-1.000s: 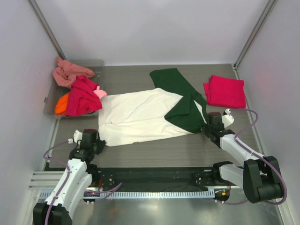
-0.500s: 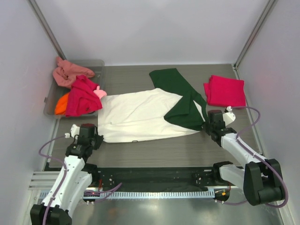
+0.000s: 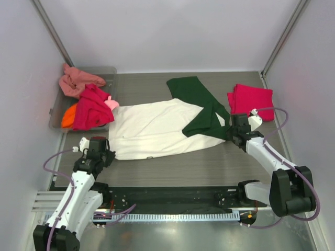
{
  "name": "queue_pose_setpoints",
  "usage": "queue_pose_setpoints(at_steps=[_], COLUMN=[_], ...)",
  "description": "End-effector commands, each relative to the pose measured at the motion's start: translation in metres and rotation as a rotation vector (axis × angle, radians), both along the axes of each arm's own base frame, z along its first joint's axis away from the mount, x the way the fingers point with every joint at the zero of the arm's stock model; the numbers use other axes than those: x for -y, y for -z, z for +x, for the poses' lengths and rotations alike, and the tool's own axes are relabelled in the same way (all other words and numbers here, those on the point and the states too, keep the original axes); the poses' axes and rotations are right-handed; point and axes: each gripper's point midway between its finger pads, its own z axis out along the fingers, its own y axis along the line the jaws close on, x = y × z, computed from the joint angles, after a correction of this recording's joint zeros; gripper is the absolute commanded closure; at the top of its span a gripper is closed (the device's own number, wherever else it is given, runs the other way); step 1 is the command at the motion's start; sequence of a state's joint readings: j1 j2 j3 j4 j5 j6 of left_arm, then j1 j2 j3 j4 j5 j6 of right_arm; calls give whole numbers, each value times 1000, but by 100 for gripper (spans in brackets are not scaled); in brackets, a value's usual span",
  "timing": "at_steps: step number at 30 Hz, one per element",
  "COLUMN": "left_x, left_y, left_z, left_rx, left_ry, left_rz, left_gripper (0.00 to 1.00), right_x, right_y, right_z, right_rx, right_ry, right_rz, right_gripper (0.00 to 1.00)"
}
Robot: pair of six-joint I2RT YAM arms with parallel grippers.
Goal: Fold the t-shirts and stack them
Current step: Fold the tshirt
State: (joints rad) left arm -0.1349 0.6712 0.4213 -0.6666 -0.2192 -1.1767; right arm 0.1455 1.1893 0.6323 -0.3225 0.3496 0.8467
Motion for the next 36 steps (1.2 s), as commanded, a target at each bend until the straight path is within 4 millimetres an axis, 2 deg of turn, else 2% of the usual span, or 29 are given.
queue_pose_setpoints(at_steps=[1,7,11,15,23,32,36], left_x=[-4,-8,-11,-9,-9,-9,-9], left_y=[1,-4,-5,-4,2,4,6], left_z=[-2,-2,-4,-4,-8,-7,-7], left_rx=[11,29,26,29,30,34,31], left_ry=[-14,-18,-20,-16,-15,-12,-10], left_rz=[15,37,49,42,38,41,43], left_gripper=[100,100,100,100,100,100,100], right_x=[0,10,12,5,-1,13,14], right_y=[15,7,7,6,-11,-4,10], right_z=[-18,-36,-38,-26,6,20,20], right_rx=[-33,35,46,51,123,90,45], right_ry=[-16,-7,0,-35,-63,0,11], right_rz=[10,-22,-28,-17,-16,-57,-62], right_gripper=[56,52,48,48,46,46,53])
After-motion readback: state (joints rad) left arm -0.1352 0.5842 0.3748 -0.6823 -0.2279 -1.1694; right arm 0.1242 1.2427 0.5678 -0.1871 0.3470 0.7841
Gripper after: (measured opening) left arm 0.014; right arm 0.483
